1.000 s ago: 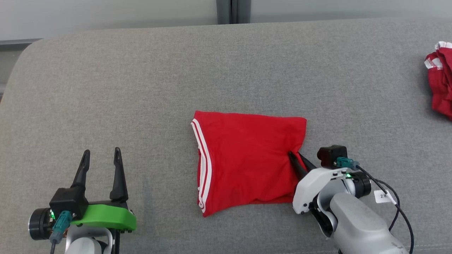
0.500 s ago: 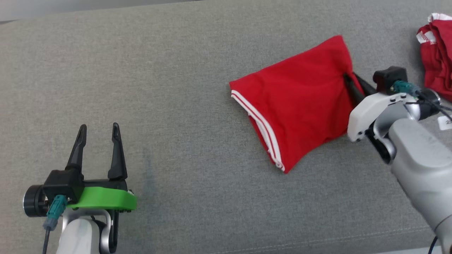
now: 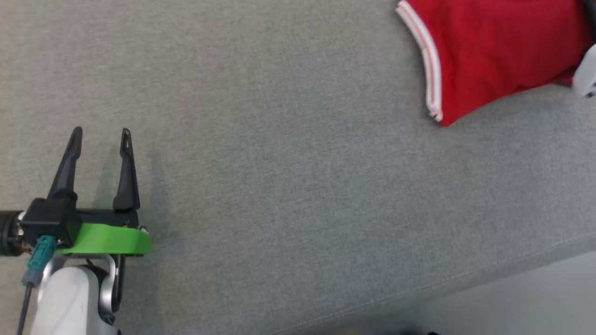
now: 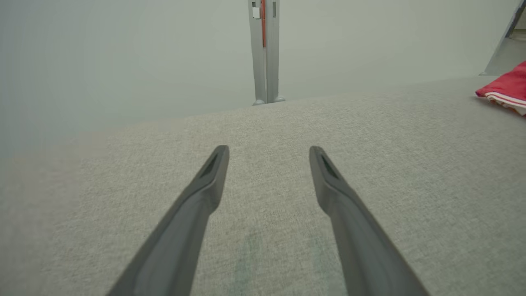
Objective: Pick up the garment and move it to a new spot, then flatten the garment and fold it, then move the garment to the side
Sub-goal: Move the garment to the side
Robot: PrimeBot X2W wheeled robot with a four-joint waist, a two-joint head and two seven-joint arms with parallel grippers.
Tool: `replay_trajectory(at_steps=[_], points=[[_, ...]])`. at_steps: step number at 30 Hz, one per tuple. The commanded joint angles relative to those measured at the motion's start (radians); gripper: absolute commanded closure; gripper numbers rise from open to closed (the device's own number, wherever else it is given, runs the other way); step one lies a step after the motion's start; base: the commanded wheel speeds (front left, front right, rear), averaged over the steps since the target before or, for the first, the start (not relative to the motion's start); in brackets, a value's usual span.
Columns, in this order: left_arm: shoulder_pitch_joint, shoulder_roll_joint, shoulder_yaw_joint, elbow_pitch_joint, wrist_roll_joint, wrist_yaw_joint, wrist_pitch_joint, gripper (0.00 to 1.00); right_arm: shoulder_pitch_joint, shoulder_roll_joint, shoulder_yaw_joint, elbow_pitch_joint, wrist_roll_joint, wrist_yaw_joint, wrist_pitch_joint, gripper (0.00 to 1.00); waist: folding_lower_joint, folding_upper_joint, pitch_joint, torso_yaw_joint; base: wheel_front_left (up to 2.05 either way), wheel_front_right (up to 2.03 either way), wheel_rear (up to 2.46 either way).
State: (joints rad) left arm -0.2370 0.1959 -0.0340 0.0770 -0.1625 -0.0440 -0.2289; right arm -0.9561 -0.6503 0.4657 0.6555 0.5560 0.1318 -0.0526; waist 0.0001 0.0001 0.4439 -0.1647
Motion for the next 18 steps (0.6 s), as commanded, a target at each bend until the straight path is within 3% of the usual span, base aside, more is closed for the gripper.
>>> replay_trajectory(at_steps=[1, 9, 18], points=[[-0.024, 0.02, 0.0, -0.013, 0.017, -0.007, 0.011, 0.0, -0.025, -0.019, -0.008, -0.012, 0.013, -0.002, 0.01, 1.0, -0.0001, -0.0001, 0.089, -0.087, 0.0, 0.0, 0.0], [-0.053, 0.071, -0.013, -0.105, 0.032, -0.018, 0.073, 0.0, -0.134, -0.106, -0.037, 0.034, 0.021, -0.002, 0.057, 1.0, -0.0001, -0.0001, 0.149, -0.117, 0.0, 0.0, 0.0], [-0.045, 0.073, -0.03, -0.151, 0.025, -0.013, 0.091, 0.0, -0.223, -0.103, -0.047, 0.207, 0.0, -0.002, 0.047, 1.0, -0.0001, -0.0001, 0.166, -0.09, 0.0, 0.0, 0.0]])
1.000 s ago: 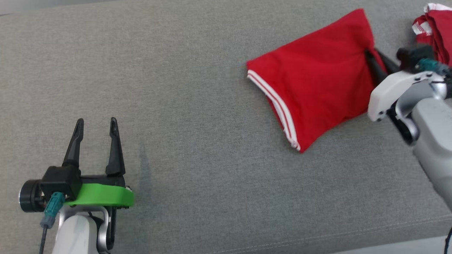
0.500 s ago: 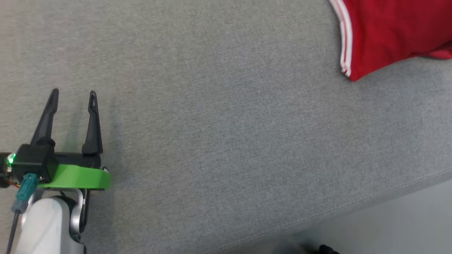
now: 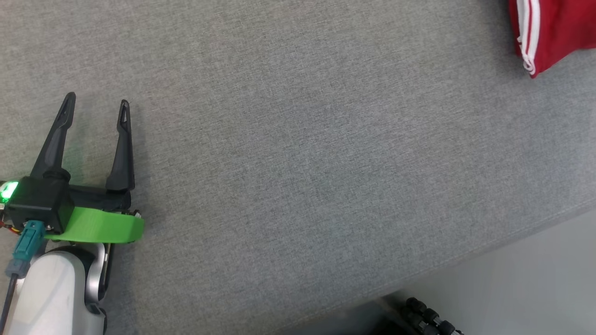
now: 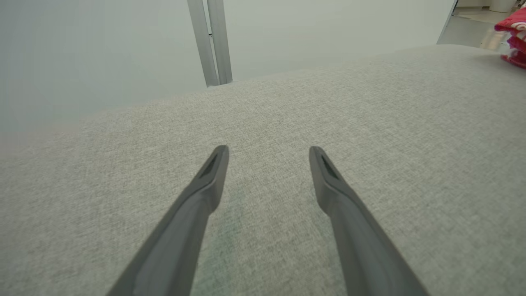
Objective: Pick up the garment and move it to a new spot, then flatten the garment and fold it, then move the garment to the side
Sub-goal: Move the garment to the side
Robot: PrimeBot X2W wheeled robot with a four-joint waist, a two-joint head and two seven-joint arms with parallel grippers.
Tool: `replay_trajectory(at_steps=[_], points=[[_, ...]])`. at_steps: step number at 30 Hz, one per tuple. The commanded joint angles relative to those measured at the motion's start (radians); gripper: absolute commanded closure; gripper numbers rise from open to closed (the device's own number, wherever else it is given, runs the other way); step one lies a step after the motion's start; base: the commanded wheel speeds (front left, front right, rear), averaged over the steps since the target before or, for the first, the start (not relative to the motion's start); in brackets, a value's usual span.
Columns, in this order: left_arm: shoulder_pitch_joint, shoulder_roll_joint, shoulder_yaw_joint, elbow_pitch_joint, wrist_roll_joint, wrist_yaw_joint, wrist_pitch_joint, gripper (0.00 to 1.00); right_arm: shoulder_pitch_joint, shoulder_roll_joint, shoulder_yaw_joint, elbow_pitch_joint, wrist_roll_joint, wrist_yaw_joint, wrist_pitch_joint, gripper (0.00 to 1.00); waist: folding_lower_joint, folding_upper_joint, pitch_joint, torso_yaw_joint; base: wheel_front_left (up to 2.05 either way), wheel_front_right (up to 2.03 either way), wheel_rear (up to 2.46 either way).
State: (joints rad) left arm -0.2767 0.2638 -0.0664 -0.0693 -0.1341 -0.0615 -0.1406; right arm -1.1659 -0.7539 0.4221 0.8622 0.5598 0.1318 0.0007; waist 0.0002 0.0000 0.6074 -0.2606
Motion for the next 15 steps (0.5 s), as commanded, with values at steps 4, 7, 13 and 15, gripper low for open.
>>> replay_trajectory(at_steps=[4, 7, 13, 15], points=[[-0.001, 0.006, 0.001, -0.008, -0.007, 0.01, 0.003, 0.0, -0.036, 0.013, -0.015, 0.094, -0.041, -0.002, -0.027, 0.0, -0.0002, 0.0, 0.005, 0.017, 0.0, 0.0, 0.0], [0.001, 0.004, 0.001, -0.006, -0.012, 0.014, -0.002, 0.0, -0.065, 0.022, -0.029, 0.138, -0.08, -0.002, -0.087, 0.0, -0.0002, 0.0, 0.0, 0.024, 0.0, 0.0, 0.0], [0.016, -0.003, 0.006, 0.02, -0.026, 0.023, -0.023, 0.0, -0.09, 0.073, -0.022, 0.163, -0.136, -0.002, -0.187, 0.0, -0.0002, 0.0, -0.044, 0.032, 0.0, 0.0, 0.0], [0.019, -0.013, 0.003, 0.034, -0.028, 0.026, -0.035, 0.0, -0.081, 0.097, -0.028, 0.152, -0.128, -0.002, -0.221, 0.0, -0.0002, 0.0, -0.071, 0.04, 0.0, 0.0, 0.0]])
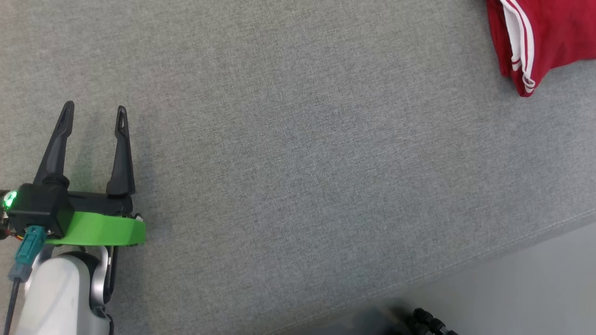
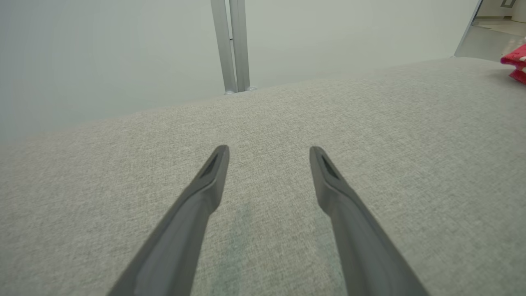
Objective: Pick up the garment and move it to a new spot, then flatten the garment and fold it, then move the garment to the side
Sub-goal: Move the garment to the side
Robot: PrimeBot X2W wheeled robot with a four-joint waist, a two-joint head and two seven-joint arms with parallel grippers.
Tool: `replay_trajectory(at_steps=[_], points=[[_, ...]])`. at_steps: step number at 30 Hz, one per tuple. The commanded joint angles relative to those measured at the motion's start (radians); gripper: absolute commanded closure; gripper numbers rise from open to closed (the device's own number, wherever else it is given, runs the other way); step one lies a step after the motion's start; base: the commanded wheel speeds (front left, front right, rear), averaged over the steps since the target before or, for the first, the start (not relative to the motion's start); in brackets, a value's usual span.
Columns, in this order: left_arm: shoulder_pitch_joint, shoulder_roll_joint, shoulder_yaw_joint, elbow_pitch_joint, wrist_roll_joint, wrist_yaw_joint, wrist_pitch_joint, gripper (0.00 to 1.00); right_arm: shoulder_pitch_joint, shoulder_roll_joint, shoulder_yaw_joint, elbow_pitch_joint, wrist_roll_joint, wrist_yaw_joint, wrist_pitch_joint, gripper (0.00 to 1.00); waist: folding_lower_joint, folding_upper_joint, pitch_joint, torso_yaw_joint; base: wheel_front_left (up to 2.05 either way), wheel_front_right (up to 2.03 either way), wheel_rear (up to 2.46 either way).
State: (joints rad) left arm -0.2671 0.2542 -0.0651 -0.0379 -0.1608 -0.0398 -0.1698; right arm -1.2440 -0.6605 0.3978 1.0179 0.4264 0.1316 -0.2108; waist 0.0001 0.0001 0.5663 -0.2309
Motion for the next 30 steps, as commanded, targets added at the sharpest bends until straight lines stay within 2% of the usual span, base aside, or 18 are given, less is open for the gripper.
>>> replay_trajectory(at_steps=[1, 7, 14, 19, 30], points=[[0.013, -0.007, 0.001, 0.009, -0.003, 0.006, -0.01, 0.0, 0.009, 0.017, -0.005, -0.011, 0.01, -0.002, -0.019, 0.0, -0.0001, -0.0001, -0.043, 0.013, 0.0, 0.0, 0.0], [0.043, -0.031, -0.005, 0.05, -0.021, 0.018, -0.036, 0.0, 0.109, 0.083, -0.055, -0.108, 0.033, -0.002, -0.054, 0.0, -0.0001, -0.0001, -0.144, 0.042, 0.0, 0.0, 0.0], [0.094, -0.04, 0.005, 0.074, -0.037, 0.035, -0.052, 0.0, 0.311, 0.166, -0.151, -0.333, -0.016, -0.002, -0.054, 0.0, -0.0001, -0.0001, -0.244, 0.066, 0.0, 0.0, 0.0], [0.136, -0.051, 0.009, 0.094, -0.053, 0.047, -0.061, 0.0, 0.469, 0.248, -0.204, -0.465, -0.065, -0.002, -0.054, 0.0, -0.0001, -0.0001, -0.317, 0.083, 0.0, 0.0, 0.0], [0.194, -0.075, 0.005, 0.137, -0.072, 0.057, -0.075, 0.0, 0.771, 0.373, -0.284, -0.649, -0.119, -0.002, -0.054, 0.0, -0.0001, -0.0001, -0.434, 0.144, 0.0, 0.0, 0.0]])
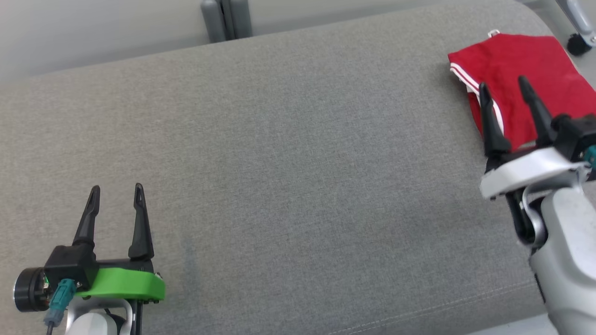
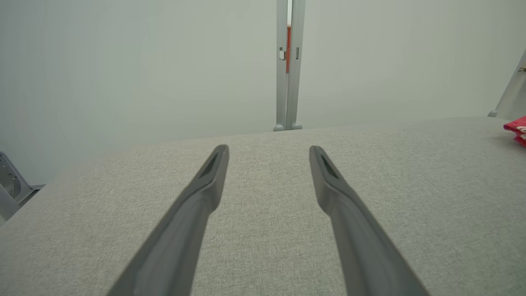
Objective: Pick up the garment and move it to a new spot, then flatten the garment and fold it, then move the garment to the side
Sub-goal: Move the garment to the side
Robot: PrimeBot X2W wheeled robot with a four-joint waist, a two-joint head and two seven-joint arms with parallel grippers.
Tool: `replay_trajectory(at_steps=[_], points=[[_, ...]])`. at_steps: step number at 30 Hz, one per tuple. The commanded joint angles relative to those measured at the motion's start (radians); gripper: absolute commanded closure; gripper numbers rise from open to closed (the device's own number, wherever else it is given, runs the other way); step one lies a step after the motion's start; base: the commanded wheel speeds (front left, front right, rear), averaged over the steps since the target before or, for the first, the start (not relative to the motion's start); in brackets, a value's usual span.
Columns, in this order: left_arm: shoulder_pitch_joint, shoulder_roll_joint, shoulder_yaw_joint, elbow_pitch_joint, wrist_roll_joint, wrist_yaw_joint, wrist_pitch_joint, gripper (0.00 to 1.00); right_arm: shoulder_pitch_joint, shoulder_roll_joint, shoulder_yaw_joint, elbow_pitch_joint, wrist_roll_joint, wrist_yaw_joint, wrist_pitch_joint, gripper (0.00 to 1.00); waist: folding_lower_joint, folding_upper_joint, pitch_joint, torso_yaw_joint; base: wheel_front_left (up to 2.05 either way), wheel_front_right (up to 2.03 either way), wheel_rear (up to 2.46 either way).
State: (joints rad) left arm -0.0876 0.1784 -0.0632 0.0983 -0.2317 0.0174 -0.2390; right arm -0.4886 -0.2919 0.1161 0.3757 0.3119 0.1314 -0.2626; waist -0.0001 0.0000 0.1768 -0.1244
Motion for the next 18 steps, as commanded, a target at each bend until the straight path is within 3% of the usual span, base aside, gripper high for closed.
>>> replay_trajectory(at_steps=[1, 18], points=[[0.02, 0.0, 0.002, 0.006, -0.002, 0.001, -0.007, 0.0, 0.044, 0.015, -0.008, -0.019, -0.005, -0.002, -0.002, 0.0, 0.0001, 0.0, -0.053, 0.044, 0.0, 0.0, 0.0], [0.061, -0.015, -0.012, 0.053, -0.025, 0.012, -0.013, 0.0, 0.4, 0.183, -0.034, -0.23, -0.076, -0.002, 0.03, 0.0, 0.0001, 0.0, -0.136, 0.105, 0.0, 0.0, 0.0]])
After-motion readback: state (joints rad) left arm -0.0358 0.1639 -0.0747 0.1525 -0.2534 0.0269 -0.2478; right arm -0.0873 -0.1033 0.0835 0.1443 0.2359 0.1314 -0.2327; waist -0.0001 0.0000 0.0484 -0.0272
